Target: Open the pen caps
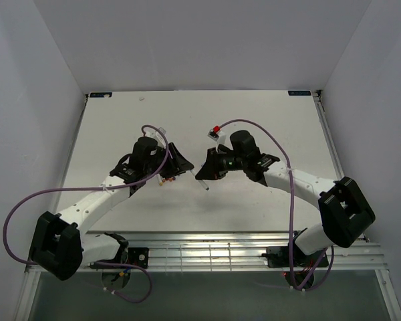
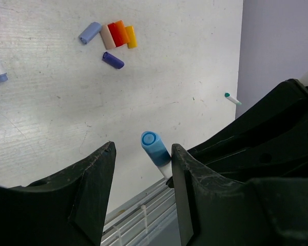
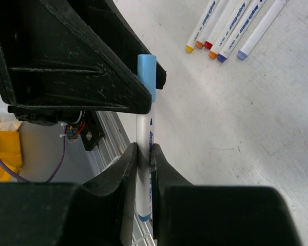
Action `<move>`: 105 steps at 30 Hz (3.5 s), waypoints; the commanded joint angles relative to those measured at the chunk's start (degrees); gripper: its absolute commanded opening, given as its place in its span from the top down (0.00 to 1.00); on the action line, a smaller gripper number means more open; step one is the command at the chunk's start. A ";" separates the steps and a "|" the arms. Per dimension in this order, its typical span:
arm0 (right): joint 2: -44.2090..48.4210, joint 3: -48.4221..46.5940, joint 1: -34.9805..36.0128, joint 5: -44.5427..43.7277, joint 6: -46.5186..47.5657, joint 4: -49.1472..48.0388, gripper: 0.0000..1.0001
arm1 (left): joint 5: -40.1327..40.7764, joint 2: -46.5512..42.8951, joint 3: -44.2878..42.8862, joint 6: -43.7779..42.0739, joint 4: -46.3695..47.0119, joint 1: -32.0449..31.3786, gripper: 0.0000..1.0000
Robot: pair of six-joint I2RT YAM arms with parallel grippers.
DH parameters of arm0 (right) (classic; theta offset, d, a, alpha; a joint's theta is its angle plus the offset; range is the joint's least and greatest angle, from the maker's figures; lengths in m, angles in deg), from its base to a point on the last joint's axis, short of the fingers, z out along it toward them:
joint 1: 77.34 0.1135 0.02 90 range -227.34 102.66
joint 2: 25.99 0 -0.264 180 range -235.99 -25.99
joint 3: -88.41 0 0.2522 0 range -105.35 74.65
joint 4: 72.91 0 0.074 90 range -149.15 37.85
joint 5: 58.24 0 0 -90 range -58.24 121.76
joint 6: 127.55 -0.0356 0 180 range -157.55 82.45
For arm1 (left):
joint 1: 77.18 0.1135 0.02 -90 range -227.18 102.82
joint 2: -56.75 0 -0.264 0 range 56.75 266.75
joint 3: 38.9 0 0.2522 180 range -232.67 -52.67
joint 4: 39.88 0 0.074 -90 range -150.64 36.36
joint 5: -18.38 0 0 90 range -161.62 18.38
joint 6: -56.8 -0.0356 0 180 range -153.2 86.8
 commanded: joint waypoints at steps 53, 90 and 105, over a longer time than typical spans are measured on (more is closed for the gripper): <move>-4.06 -4.34 13.32 -24.67 11.94 3.33 0.92 | 1.28 7.86 -9.11 1.77 -0.08 5.52 1.00; -44.40 -37.73 3.81 -25.25 -5.20 1.71 0.71 | 9.54 -22.30 4.96 -8.60 -13.10 9.40 1.00; -40.11 -34.57 3.63 -23.92 -6.88 -0.22 0.52 | 2.44 -18.97 5.67 -10.27 -10.02 9.40 1.00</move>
